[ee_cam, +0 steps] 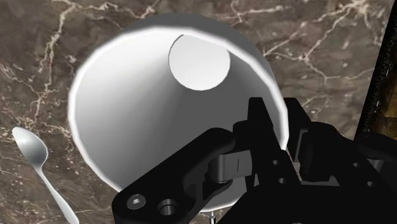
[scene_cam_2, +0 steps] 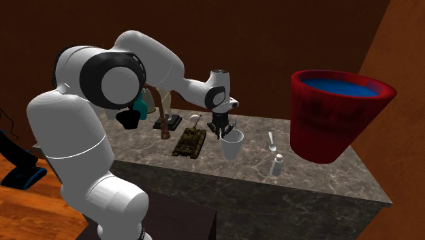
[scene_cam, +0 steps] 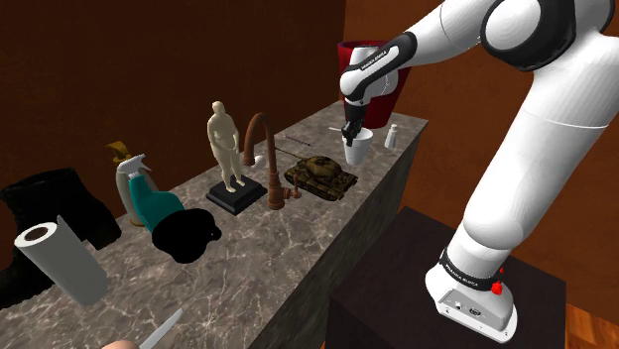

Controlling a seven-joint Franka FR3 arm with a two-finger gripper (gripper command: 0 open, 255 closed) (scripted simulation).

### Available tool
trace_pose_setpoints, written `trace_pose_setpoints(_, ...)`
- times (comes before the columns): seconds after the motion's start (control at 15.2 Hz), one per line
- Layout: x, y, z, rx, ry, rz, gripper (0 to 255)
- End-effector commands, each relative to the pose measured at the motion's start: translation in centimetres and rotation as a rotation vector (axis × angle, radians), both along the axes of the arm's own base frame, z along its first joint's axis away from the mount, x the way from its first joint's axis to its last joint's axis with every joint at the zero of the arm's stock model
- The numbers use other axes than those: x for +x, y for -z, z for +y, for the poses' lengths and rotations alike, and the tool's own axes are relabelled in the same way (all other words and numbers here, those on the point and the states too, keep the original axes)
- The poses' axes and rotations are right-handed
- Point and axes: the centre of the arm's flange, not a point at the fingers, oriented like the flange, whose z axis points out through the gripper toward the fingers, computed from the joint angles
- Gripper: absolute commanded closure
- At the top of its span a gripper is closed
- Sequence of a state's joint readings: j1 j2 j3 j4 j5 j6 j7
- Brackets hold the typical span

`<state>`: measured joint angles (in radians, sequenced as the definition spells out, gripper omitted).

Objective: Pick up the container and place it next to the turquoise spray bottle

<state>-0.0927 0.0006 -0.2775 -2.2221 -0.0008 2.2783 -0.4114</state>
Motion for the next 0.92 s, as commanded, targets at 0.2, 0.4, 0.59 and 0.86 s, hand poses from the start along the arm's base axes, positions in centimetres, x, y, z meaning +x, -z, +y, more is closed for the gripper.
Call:
trace_pose_setpoints(0.2, 0.0, 0.0, 0.0, 0.0, 0.0, 0.001, 255)
trace_pose_setpoints(0.4, 0.0, -1.6, 0.0, 0.0, 0.0, 0.001, 255)
trace_pose_setpoints(0.59, 0.0, -3.1, 0.0, 0.0, 0.0, 0.001, 255)
trace_pose_setpoints(0.86, 0.0, -5.3, 0.0, 0.0, 0.0, 0.001, 255)
